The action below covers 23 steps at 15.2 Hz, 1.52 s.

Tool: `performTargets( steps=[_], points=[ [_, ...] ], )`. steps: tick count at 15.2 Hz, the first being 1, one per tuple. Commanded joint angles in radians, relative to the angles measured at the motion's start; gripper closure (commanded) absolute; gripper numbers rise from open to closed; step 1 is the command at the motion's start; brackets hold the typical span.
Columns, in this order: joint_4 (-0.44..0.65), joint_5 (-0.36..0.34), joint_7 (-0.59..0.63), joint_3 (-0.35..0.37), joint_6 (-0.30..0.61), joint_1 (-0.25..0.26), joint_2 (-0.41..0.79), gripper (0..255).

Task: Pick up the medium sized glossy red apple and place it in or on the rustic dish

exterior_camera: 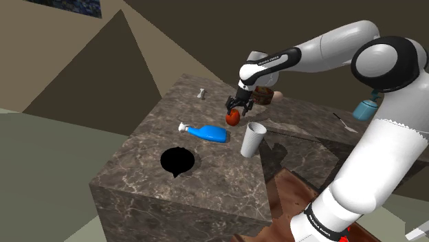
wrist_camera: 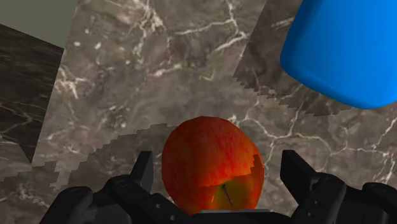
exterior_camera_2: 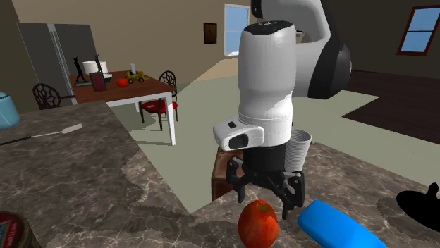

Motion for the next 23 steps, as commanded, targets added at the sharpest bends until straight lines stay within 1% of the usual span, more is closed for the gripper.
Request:
performTargets(
  steps=[1, 6, 7, 16, 23],
  points=[
    [-0.003, 0.000, 0.000, 0.000, 0.005, 0.000, 0.001, 0],
    [-0.003, 0.000, 0.000, 0.000, 0.005, 0.000, 0.001, 0],
    [-0.003, 0.000, 0.000, 0.000, 0.005, 0.000, 0.001, 255],
    [-0.003, 0.000, 0.000, 0.000, 0.005, 0.000, 0.001, 255],
    [0.039, -0.009, 0.010, -0.002, -0.082, 0.001, -0.044, 255]
  ],
)
